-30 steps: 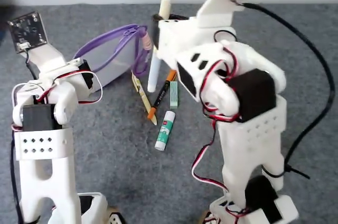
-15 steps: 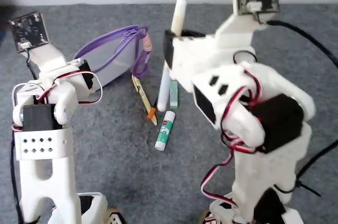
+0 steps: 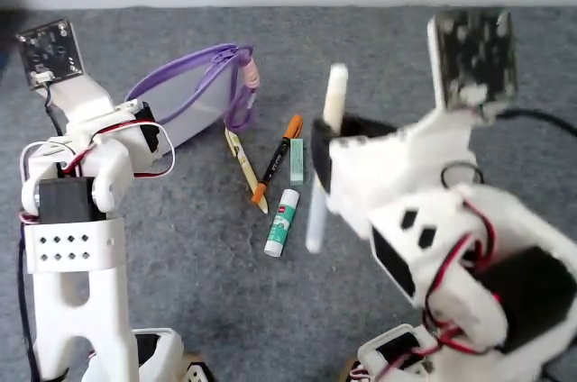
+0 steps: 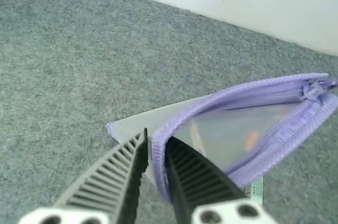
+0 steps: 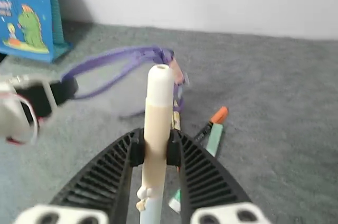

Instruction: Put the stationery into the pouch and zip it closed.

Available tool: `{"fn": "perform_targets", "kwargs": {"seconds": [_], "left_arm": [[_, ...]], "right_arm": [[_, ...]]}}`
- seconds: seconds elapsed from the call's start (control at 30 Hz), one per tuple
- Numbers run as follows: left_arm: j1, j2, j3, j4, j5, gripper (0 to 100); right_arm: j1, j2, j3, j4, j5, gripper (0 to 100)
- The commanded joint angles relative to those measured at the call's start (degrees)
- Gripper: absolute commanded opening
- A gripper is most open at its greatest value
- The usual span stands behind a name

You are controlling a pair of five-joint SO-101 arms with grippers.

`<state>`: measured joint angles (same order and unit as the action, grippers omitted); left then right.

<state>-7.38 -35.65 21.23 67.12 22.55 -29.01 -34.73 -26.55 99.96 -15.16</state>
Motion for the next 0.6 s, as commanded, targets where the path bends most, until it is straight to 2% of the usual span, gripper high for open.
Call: {"fn": "perform_targets", "kwargs": {"seconds": [0.0, 0.1, 0.3, 0.47, 0.57], "left_arm": [[0.1, -0.9, -3.0, -1.7, -0.7, 1], [0.1, -0.9, -2.9, -1.7, -0.7, 1], [-0.1, -0.9, -2.9, -1.7, -0.7, 1], [-0.1, -0.9, -2.9, -1.6, -0.7, 1], [0.0, -0.9, -2.9, -1.6, -0.6, 1]], "right_arm": [[0.0, -8.3, 12.3, -6.7, 1.8, 0.8], [0.0, -13.9, 24.5, -19.0, 3.3, 0.8], [-0.3, -19.6, 45.6, -50.2, 3.3, 0.8], [-0.9, -18.6, 55.6, -75.9, 3.3, 0.8], [-3.6, -15.5, 56.7, -85.4, 4.0, 0.8]]}}
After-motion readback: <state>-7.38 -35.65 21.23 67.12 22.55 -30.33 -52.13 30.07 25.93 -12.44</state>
